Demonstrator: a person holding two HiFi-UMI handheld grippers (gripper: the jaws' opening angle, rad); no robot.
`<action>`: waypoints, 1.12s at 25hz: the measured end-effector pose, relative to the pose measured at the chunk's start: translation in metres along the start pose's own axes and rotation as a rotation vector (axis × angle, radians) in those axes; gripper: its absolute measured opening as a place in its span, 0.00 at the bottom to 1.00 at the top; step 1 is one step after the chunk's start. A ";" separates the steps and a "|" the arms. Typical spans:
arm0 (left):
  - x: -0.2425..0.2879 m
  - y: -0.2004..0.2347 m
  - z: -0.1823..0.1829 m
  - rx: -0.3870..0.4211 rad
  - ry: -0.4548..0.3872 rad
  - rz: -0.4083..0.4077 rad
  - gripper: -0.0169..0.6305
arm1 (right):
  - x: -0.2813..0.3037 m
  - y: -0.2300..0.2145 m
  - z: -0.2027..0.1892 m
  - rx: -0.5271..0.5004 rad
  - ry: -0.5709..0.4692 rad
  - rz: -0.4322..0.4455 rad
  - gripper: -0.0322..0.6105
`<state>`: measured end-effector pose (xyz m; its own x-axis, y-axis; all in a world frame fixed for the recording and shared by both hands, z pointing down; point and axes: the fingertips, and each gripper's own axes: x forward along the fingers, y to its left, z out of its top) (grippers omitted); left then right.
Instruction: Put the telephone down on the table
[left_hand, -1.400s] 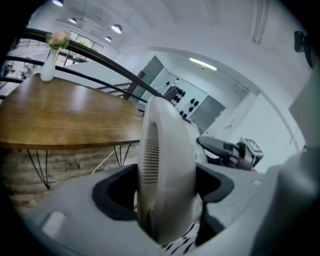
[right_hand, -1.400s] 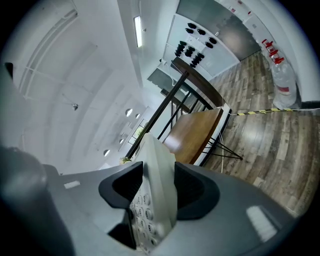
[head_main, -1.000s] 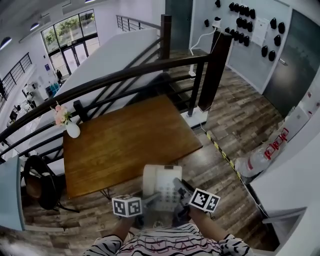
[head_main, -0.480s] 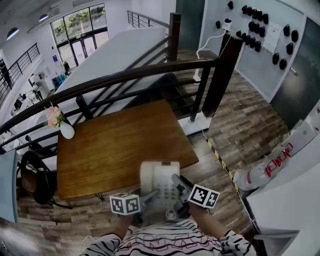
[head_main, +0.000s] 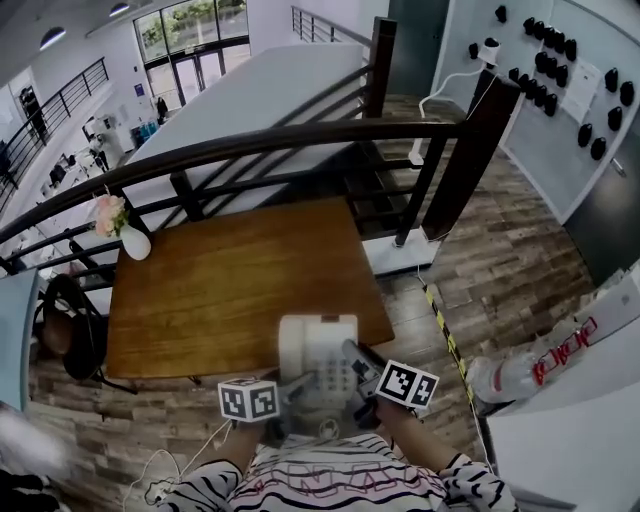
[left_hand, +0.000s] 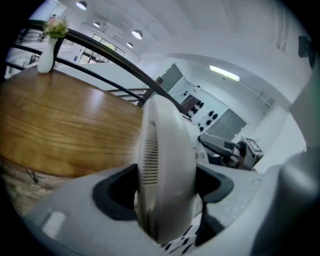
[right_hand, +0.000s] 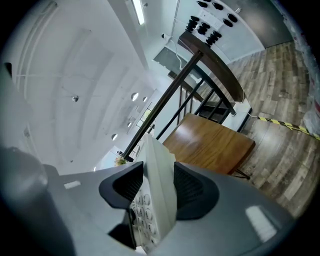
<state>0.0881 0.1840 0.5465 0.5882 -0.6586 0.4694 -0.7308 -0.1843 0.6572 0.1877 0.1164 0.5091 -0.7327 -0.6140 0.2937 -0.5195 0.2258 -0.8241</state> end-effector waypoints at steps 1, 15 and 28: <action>0.004 0.004 0.002 -0.004 -0.001 0.006 0.55 | 0.005 -0.003 0.002 0.001 0.007 0.002 0.34; 0.053 0.090 0.099 -0.045 0.011 0.027 0.54 | 0.139 -0.014 0.052 0.007 0.045 -0.013 0.34; 0.115 0.214 0.254 -0.066 0.008 0.049 0.54 | 0.334 -0.014 0.130 0.006 0.065 -0.010 0.34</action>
<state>-0.0889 -0.1162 0.5917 0.5550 -0.6601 0.5062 -0.7346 -0.1035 0.6705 0.0075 -0.1905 0.5562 -0.7546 -0.5658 0.3323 -0.5241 0.2152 -0.8240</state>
